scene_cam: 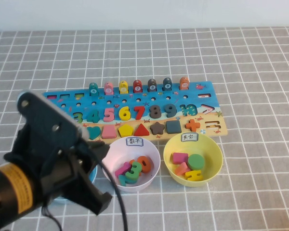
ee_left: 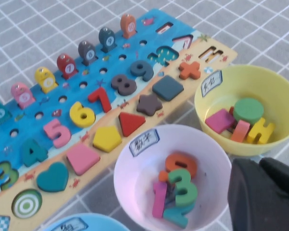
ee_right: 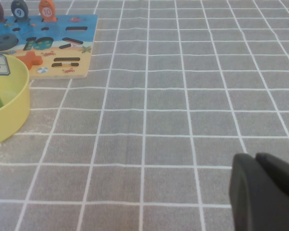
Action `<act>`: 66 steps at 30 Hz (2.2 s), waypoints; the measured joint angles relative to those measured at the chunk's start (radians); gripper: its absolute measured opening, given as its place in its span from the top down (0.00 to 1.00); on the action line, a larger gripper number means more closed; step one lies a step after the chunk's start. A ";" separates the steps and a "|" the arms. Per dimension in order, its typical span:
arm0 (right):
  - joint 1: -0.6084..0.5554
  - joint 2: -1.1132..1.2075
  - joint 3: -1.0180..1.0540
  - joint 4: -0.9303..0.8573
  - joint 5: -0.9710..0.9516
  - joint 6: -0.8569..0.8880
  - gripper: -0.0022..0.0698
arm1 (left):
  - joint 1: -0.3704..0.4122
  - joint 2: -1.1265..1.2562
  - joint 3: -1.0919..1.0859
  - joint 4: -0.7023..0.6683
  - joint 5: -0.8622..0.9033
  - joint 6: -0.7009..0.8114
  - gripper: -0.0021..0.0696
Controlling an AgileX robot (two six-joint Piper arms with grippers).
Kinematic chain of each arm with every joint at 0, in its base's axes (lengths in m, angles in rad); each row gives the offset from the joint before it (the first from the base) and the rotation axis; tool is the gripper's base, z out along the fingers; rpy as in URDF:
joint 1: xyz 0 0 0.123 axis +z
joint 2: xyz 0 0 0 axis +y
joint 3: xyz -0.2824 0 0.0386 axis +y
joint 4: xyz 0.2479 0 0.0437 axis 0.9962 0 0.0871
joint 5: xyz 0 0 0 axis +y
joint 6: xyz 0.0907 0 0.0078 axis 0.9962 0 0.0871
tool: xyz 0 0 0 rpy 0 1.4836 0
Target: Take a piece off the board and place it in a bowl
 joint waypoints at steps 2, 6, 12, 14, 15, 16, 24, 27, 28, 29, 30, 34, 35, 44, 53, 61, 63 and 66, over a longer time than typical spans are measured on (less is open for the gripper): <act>0.000 0.000 0.000 0.000 0.000 0.000 0.99 | 0.000 -0.020 0.015 0.000 0.000 -0.002 0.97; 0.000 0.000 0.000 0.000 0.000 0.000 0.99 | 0.000 -0.025 0.021 0.007 0.006 -0.002 0.97; 0.000 0.000 0.000 0.000 0.000 0.000 0.99 | 0.000 -0.025 0.023 0.030 -0.006 -0.004 0.97; 0.000 0.000 0.000 0.000 0.000 0.000 0.99 | 0.000 -0.032 0.025 0.042 -0.032 -0.004 0.97; 0.000 0.000 0.000 0.000 0.000 0.000 0.99 | 0.004 -0.039 0.029 0.042 -0.050 -0.002 0.97; 0.000 0.000 0.000 0.000 0.000 0.000 0.99 | 0.017 -0.053 0.039 0.042 -0.077 0.005 0.97; 0.000 0.000 0.000 0.000 0.000 0.000 0.99 | 0.264 -0.336 0.249 -0.082 -0.385 0.168 0.97; 0.000 0.000 0.000 0.000 0.000 0.000 0.99 | 0.402 -0.468 0.351 -0.203 -0.476 0.254 0.97; 0.000 0.000 0.000 0.000 0.000 0.000 0.99 | 0.437 -0.505 0.386 -0.224 -0.497 0.266 0.97; 0.000 0.000 0.000 0.000 0.000 0.000 0.99 | 0.477 -0.549 0.421 -0.240 -0.517 0.278 0.97; 0.000 0.000 0.000 0.000 0.000 0.000 0.99 | 0.515 -0.591 0.454 -0.250 -0.533 0.287 0.97; 0.000 0.000 0.000 0.000 0.000 0.000 0.99 | 0.622 -0.733 0.567 -0.285 -0.553 0.316 0.97; 0.000 0.000 0.000 0.000 0.000 0.000 0.99 | 0.645 -0.766 0.596 -0.301 -0.553 0.326 0.97; 0.000 0.000 0.000 0.000 0.000 0.000 0.99 | 0.728 -0.947 0.682 -0.352 -0.470 0.340 0.97; 0.000 0.000 0.000 0.000 0.000 0.000 0.99 | 0.728 -0.953 0.682 -0.354 -0.152 0.344 0.97; 0.000 0.000 0.000 0.000 0.000 0.000 0.99 | 0.728 -0.953 0.685 -0.352 0.011 0.344 0.97; 0.000 0.000 0.000 0.000 0.000 0.000 0.99 | 0.728 -0.953 0.685 -0.350 0.011 0.344 0.97; 0.000 0.000 0.000 0.000 0.000 0.000 0.99 | 0.728 -0.953 0.685 -0.350 0.011 0.344 0.97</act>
